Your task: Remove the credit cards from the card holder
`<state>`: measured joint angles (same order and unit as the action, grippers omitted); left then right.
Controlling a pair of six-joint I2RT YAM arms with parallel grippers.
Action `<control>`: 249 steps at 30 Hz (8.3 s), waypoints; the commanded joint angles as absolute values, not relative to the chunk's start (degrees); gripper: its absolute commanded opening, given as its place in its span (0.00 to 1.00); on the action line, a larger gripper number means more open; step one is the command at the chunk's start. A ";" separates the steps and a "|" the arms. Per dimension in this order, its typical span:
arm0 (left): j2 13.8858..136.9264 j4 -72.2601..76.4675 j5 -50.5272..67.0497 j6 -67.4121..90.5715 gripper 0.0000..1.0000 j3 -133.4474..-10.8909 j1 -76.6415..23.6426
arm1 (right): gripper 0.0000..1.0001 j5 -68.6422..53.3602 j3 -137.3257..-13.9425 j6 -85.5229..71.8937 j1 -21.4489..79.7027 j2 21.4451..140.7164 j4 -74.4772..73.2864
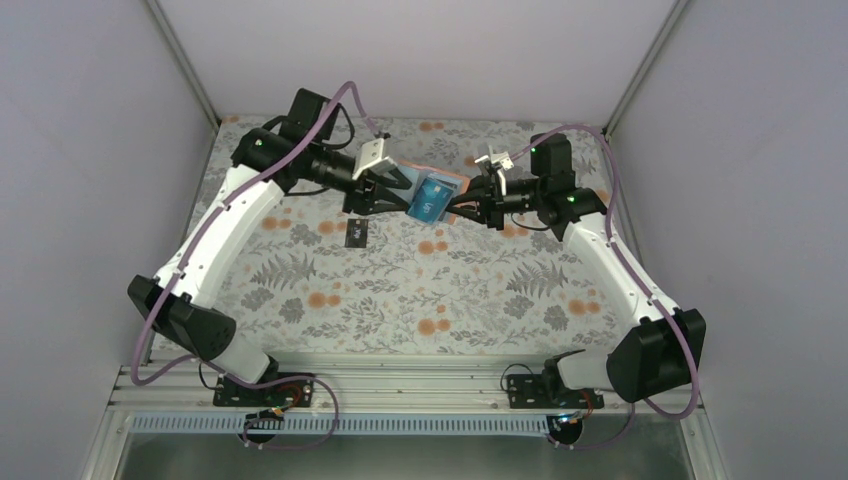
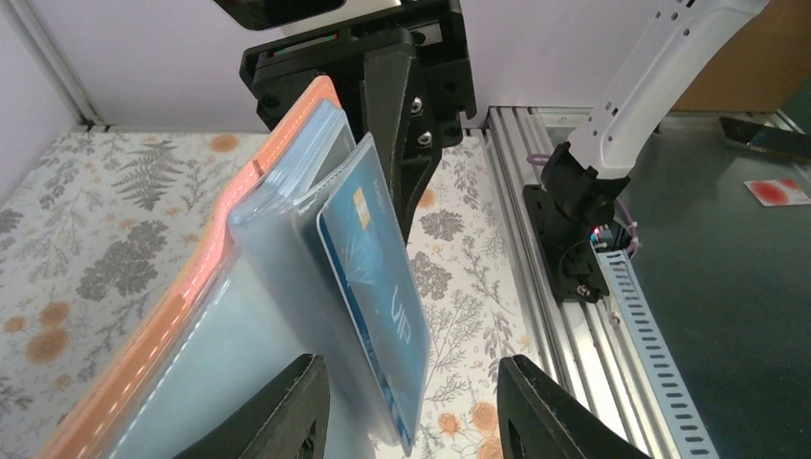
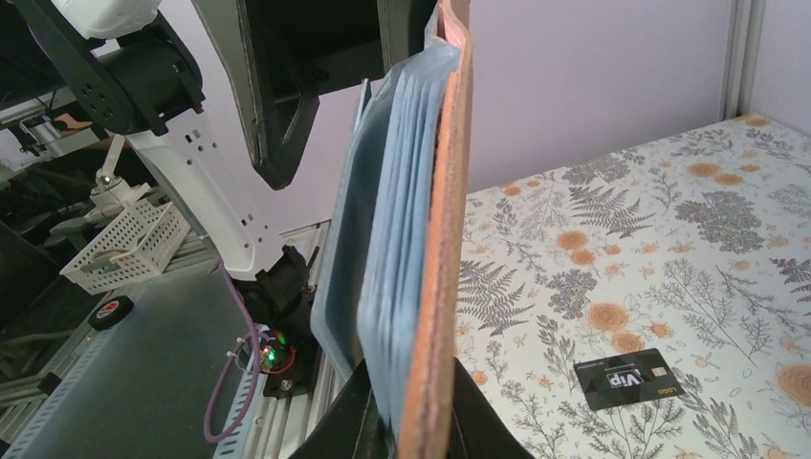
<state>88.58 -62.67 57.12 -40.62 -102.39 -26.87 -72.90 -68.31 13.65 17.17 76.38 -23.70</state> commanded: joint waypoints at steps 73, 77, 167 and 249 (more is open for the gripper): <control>92.19 -66.45 33.53 -47.56 0.03 -106.06 -30.41 | 0.04 -72.72 -69.84 17.22 17.91 78.09 -27.48; 94.95 -71.92 30.25 -51.24 0.02 -113.22 -30.32 | 0.04 -70.73 -69.54 17.23 18.41 78.26 -27.37; 92.57 -61.58 56.43 -31.61 0.02 -112.32 -25.65 | 0.48 -66.65 -68.68 12.35 17.19 75.20 -21.89; 75.49 -42.23 65.63 -11.05 0.52 -93.15 -9.29 | 0.04 -41.82 -86.29 -11.75 32.32 83.99 -19.17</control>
<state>72.60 -43.33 64.34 -10.63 -97.80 -7.03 -33.85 -84.73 -15.92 31.29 85.43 -21.76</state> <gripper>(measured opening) 0.554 0.106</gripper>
